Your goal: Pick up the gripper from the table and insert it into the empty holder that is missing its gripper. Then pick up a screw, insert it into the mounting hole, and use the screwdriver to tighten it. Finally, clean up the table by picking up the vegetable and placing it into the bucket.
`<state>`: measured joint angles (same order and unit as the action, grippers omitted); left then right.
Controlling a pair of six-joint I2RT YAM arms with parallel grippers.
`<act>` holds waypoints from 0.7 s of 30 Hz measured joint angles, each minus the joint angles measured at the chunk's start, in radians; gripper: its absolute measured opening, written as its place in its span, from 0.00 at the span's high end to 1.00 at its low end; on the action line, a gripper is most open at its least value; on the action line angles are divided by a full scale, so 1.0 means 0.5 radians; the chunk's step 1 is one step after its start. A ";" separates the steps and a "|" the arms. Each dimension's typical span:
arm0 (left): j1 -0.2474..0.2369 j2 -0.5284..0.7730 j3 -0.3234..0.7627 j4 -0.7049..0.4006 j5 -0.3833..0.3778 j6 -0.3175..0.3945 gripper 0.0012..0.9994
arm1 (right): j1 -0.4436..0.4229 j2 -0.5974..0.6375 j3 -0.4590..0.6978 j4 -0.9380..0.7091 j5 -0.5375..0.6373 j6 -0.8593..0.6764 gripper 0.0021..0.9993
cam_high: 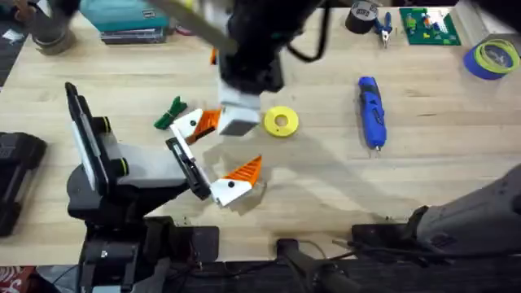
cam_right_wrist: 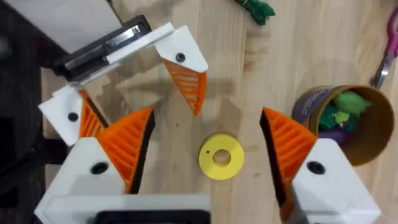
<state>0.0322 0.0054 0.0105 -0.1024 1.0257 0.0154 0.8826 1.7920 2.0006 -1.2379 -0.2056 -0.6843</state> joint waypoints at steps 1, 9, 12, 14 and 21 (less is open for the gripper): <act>0.000 -0.001 0.000 0.000 0.001 0.000 0.01 | -0.023 -0.023 0.000 -0.018 -0.016 -0.001 0.00; 0.000 -0.001 0.000 0.000 0.000 0.000 0.01 | -0.204 -0.140 0.000 -0.307 -0.167 -0.115 0.00; 0.000 0.000 0.000 0.000 0.001 0.000 0.01 | -0.302 -0.171 0.000 -0.451 -0.311 -0.283 0.00; 0.000 0.000 0.000 0.000 0.001 0.000 0.01 | -0.371 -0.183 0.000 -0.529 -0.413 -0.401 0.00; 0.000 0.000 0.000 -0.001 0.001 0.000 0.01 | -0.530 -0.190 -0.003 -0.693 -0.635 -0.719 0.00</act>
<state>0.0322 0.0055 0.0105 -0.1027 1.0260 0.0154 0.6174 1.6969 1.9989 -1.5845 -0.5231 -1.0436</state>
